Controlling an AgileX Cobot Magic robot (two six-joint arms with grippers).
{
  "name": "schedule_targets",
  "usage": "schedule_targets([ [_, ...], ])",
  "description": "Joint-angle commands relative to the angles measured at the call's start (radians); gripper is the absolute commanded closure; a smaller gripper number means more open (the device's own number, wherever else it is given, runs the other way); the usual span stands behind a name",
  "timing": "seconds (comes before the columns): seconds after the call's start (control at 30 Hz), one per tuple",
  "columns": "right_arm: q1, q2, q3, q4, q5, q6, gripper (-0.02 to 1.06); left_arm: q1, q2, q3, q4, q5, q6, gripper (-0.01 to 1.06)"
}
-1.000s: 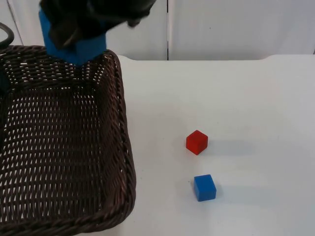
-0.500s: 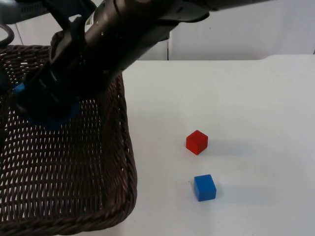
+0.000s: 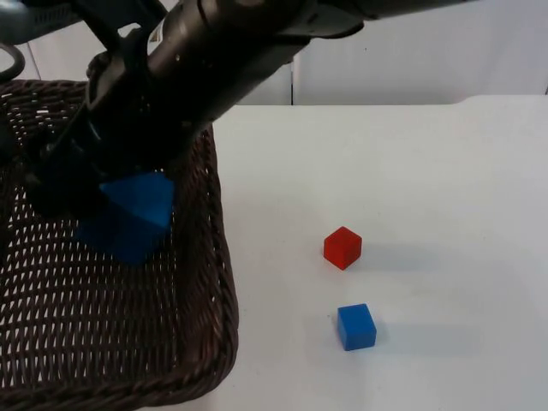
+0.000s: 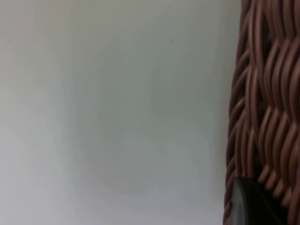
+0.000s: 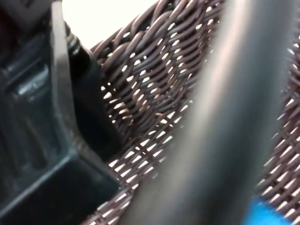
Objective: Pick up the basket with the left hand and place the largest block into the basket with the right hand.
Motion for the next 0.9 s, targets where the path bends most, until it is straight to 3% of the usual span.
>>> schedule_targets([
  [0.0, 0.003, -0.028, -0.003, -0.032, 0.0, -0.01, 0.2, 0.005, -0.01, 0.0, -0.033, -0.006, -0.001, 1.05],
  [0.1, -0.007, -0.07, -0.003, -0.083, 0.013, -0.01, 0.2, 0.005, -0.01, 0.0, -0.031, -0.006, -0.001, 1.05],
  [0.33, -0.057, -0.171, -0.003, -0.093, 0.079, 0.004, 0.2, 0.005, -0.01, 0.0, -0.031, -0.006, -0.001, 1.05],
  [0.47, -0.13, -0.254, -0.003, -0.099, 0.167, 0.065, 0.2, 0.005, -0.01, 0.0, -0.031, -0.008, -0.001, 1.05],
  [0.7, -0.214, -0.35, -0.001, -0.099, 0.298, 0.069, 0.2, 0.005, -0.01, 0.0, -0.025, -0.012, -0.001, 1.05],
  [0.87, -0.231, -0.414, 0.038, -0.108, 0.296, 0.069, 0.2, 0.005, -0.01, 0.0, -0.025, -0.01, -0.001, 1.05],
])
